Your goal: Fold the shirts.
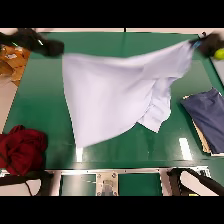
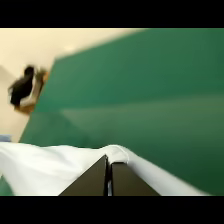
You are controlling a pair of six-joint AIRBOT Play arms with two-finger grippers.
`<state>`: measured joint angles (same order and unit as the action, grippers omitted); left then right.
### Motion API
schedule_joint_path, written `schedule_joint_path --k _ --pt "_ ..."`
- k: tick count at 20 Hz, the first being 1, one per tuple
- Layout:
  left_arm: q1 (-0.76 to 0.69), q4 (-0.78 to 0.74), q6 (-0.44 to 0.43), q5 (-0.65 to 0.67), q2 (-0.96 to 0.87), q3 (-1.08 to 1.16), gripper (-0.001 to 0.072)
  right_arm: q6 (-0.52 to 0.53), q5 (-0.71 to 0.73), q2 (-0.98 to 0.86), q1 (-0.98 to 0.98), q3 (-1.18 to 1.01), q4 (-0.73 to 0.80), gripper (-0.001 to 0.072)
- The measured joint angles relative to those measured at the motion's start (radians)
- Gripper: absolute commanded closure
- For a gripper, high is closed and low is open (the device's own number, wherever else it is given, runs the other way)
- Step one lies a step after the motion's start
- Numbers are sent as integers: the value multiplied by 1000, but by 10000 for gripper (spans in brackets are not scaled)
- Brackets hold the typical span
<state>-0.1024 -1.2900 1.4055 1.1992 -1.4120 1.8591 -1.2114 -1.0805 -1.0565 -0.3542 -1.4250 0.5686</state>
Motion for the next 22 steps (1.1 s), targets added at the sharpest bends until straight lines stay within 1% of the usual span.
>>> schedule_joint_path --k 2,4,9,12,15,17,20,22 --pt "0 -16 -12 -6 88 87 691 -2 26 70 -33 -83 0 697" --pt "0 -21 -39 -40 199 142 691 -2 69 152 -60 -154 -2 697" --pt "0 -35 -89 -140 458 188 691 -3 224 329 -88 -269 -4 697" --pt "0 -37 -122 -193 546 196 691 -5 294 391 -92 -317 -3 697" --pt "0 -45 -142 -211 558 196 691 -9 310 405 -94 -333 -2 697" --pt "0 -47 -149 -217 528 183 691 -16 280 393 -94 -314 -1 697" --pt "0 -45 -153 -215 425 143 691 -29 220 341 -89 -211 -4 697" --pt "0 -29 -155 -212 329 118 691 -26 206 284 -59 -111 -9 697"
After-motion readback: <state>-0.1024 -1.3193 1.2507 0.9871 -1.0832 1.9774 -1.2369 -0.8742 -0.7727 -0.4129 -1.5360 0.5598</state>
